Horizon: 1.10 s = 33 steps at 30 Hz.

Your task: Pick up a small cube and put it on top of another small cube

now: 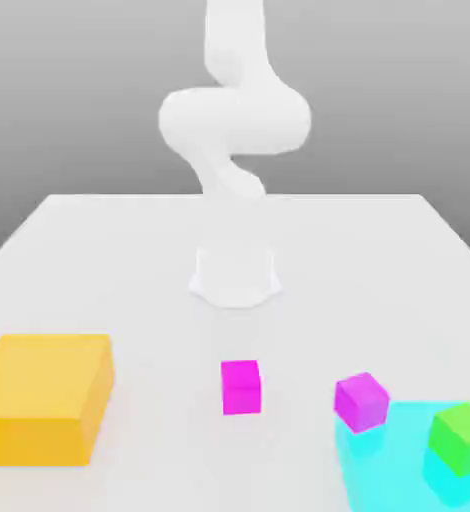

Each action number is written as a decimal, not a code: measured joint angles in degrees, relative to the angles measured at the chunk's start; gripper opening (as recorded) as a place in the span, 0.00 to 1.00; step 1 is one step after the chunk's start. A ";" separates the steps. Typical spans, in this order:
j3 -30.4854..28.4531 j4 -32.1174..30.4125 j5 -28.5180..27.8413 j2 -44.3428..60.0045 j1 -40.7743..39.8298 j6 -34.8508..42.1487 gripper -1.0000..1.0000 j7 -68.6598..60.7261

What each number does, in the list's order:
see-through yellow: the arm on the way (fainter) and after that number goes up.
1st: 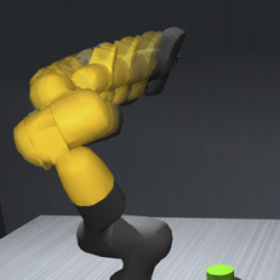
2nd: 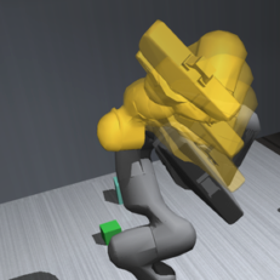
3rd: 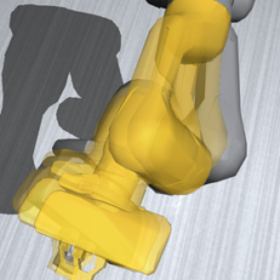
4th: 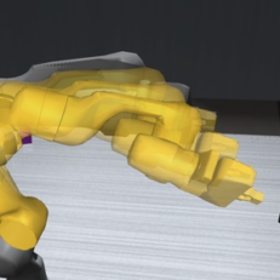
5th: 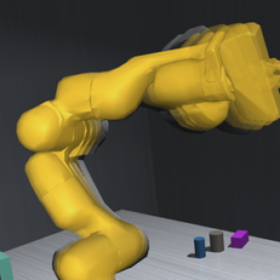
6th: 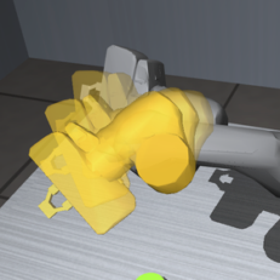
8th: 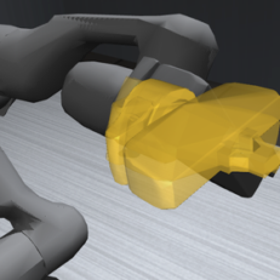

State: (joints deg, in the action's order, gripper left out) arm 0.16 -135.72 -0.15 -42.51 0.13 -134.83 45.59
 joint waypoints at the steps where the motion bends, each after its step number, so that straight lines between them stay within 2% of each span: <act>1: 0.06 -1.90 -0.07 1.65 0.06 -1.49 0.50 -0.12; 13: -0.06 -24.97 -0.46 21.68 0.89 -19.23 0.50 -2.00; 17: -0.27 -33.16 -0.40 31.86 1.25 -27.62 0.50 -2.92; 20: -0.61 -34.59 -1.67 42.35 1.35 -35.87 0.50 -2.24; 25: -0.71 -33.24 -2.41 53.29 1.22 -44.93 0.50 -1.77; 26: -0.60 -33.06 -2.39 54.46 1.10 -45.92 0.00 -1.82; 33: -0.66 -33.08 -2.72 54.31 1.10 -45.80 0.00 -1.54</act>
State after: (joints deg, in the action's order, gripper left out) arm -0.50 -168.80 -2.87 11.80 1.23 -180.62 44.05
